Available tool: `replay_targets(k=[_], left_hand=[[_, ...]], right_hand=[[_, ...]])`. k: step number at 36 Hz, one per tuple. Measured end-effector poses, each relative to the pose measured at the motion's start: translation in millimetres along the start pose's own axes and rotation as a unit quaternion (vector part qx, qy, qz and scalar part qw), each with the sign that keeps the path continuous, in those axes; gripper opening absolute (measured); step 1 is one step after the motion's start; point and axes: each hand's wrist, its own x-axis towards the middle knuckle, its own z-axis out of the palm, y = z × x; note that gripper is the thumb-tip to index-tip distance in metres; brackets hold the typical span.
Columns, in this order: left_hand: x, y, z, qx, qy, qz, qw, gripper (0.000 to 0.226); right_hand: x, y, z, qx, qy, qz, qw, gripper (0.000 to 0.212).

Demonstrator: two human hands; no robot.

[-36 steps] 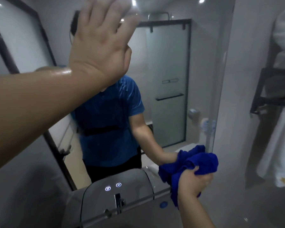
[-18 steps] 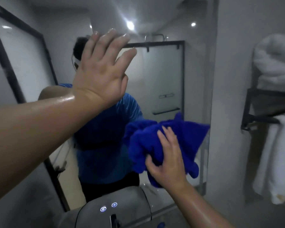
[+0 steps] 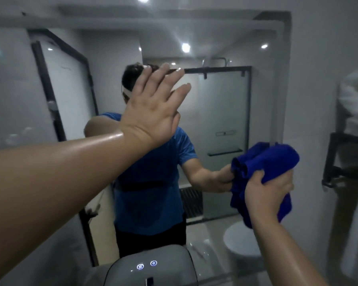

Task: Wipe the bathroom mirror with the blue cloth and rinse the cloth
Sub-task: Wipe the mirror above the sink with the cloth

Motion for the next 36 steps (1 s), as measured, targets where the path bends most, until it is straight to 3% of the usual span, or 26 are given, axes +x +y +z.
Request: replay_targets(k=[5,8,11,13,17,20,23,25,27,29,32,33,34,35,36], left_hand=[[1,-1,-5,0.015,-0.04,-0.003,0.999,0.067],[4,6,-13,-0.017,-0.058,-0.034,0.998,0.063],[5,24,-37,-0.097,-0.054,-0.098,0.989,0.055],[-1,39,-53,-0.153,-0.052,-0.096,0.982,0.047],[-23,67,-64,-0.234,-0.097,-0.008,0.967,0.038],[-39,80,-60,-0.291,-0.139,-0.051,0.945,0.05],[-44,77,-67,-0.294,-0.14,-0.164,0.931,0.052],[-45,71,-69,-0.25,-0.16,-0.187,0.937,0.051],[-44,68,-65,-0.203,-0.179,-0.187,0.944,0.053],[-42,69,-54,-0.176,-0.184,-0.181,0.95,0.055],[-37,73,-44,-0.181,-0.194,-0.178,0.948,0.069],[-35,71,-42,-0.188,-0.203,-0.174,0.945,0.076],[-34,69,-40,-0.202,-0.202,-0.165,0.944,0.081],[-34,65,-38,-0.22,-0.191,-0.154,0.944,0.083],[-35,61,-36,-0.237,-0.173,-0.145,0.945,0.085]], right_hand=[[-10,-75,14,-0.077,-0.163,-0.085,0.98,0.111],[-16,-87,12,-0.136,-0.256,-0.198,0.936,0.107],[0,-88,-2,-0.19,-0.257,-0.249,0.914,0.099],[15,-87,-13,-0.169,-0.24,-0.22,0.93,0.095],[17,-98,-11,-0.108,-0.252,-0.129,0.953,0.084],[-1,-114,4,-0.057,-0.287,-0.08,0.953,0.083],[-10,-132,10,0.087,-0.389,-0.022,0.917,0.054],[-7,-139,14,0.175,-0.448,0.064,0.874,0.065],[-2,-141,19,0.212,-0.515,0.068,0.828,0.071],[9,-139,29,0.177,-0.531,0.063,0.826,0.07],[51,-118,41,0.085,-0.451,-0.024,0.888,0.058],[77,-98,58,0.055,-0.507,-0.06,0.858,0.039],[98,-95,64,0.018,-0.504,-0.08,0.86,0.038],[116,-97,70,-0.006,-0.461,-0.105,0.881,0.052],[121,-104,79,-0.021,-0.423,-0.098,0.901,0.048]])
